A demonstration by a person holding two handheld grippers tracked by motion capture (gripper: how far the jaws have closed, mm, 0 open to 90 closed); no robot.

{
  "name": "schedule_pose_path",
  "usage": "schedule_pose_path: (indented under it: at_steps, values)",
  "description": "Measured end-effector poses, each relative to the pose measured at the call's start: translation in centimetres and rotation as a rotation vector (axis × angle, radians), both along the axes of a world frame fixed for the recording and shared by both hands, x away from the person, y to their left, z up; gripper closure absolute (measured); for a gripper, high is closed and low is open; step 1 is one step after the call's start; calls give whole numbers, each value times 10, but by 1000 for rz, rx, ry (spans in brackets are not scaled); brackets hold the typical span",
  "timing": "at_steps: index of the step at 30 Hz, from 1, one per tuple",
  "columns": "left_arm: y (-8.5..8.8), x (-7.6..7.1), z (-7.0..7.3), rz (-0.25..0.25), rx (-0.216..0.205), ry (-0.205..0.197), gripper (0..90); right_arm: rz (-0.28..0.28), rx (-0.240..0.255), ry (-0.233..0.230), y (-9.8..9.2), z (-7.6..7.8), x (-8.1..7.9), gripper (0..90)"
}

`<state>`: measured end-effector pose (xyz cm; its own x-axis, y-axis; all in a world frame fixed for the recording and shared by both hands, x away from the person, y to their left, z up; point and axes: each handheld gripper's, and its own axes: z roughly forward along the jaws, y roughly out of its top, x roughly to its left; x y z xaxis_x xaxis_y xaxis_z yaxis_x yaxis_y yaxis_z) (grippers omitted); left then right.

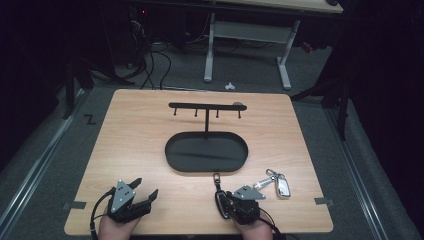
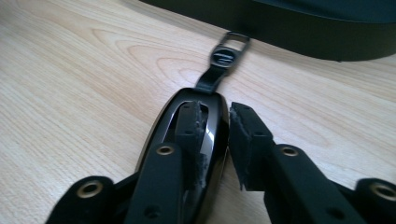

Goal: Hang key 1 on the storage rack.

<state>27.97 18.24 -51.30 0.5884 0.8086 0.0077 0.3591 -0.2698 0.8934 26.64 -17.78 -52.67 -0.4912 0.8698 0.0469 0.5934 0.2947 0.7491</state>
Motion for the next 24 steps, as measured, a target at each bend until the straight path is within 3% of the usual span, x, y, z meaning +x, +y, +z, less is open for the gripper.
schedule_pose_path:
  at_steps: [8,24]
  values:
    - [1,0,0,-4,2,-3,311,-5,-15,0,-13,2,2,792]
    - [4,0,2,-10,-9,-2,322,-29,-40,-7,-55,7,1,797]
